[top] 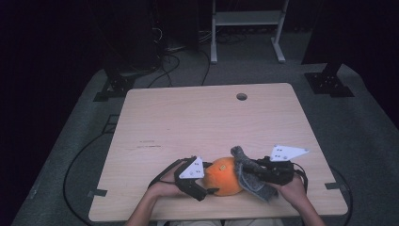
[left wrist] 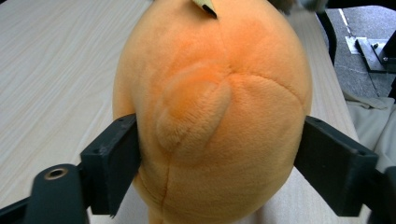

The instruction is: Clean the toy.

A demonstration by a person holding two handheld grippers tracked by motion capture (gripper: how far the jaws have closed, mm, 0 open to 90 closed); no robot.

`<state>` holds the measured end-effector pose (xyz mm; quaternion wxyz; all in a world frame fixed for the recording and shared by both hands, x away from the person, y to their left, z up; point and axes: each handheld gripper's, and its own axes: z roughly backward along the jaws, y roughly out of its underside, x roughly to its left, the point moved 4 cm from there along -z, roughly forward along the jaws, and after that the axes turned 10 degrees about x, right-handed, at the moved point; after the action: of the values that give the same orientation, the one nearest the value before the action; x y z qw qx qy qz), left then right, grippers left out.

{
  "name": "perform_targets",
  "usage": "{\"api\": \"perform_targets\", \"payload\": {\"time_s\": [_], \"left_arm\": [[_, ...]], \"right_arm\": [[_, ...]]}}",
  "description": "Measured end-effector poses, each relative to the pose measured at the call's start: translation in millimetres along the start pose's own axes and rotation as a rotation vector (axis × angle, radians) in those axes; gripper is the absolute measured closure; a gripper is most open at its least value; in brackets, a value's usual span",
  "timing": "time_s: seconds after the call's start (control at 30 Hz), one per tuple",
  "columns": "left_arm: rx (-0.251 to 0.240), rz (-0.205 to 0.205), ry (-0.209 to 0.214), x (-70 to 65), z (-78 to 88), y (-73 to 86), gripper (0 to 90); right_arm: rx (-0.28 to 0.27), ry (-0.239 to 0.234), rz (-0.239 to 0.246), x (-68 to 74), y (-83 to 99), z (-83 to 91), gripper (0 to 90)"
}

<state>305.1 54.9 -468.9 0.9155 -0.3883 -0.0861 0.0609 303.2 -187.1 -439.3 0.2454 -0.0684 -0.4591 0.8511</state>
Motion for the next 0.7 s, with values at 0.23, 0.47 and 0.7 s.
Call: {"api": "perform_targets", "payload": {"time_s": [0.23,0.47,0.7], "left_arm": [[0.022,0.045,0.006,2.3,-6.8,4.1,13.9],[0.0,0.065,-0.004,6.0,-5.4,2.8,25.0],[-0.008,0.043,-0.017,3.3,-6.6,-0.2,26.4]], "right_arm": [[-0.004,-0.011,-0.078,-15.6,16.2,0.7,73.1],[0.096,0.073,-0.127,-37.1,32.7,4.1,73.1],[-0.072,0.008,-0.066,-14.9,1.5,17.6,73.1]]}}
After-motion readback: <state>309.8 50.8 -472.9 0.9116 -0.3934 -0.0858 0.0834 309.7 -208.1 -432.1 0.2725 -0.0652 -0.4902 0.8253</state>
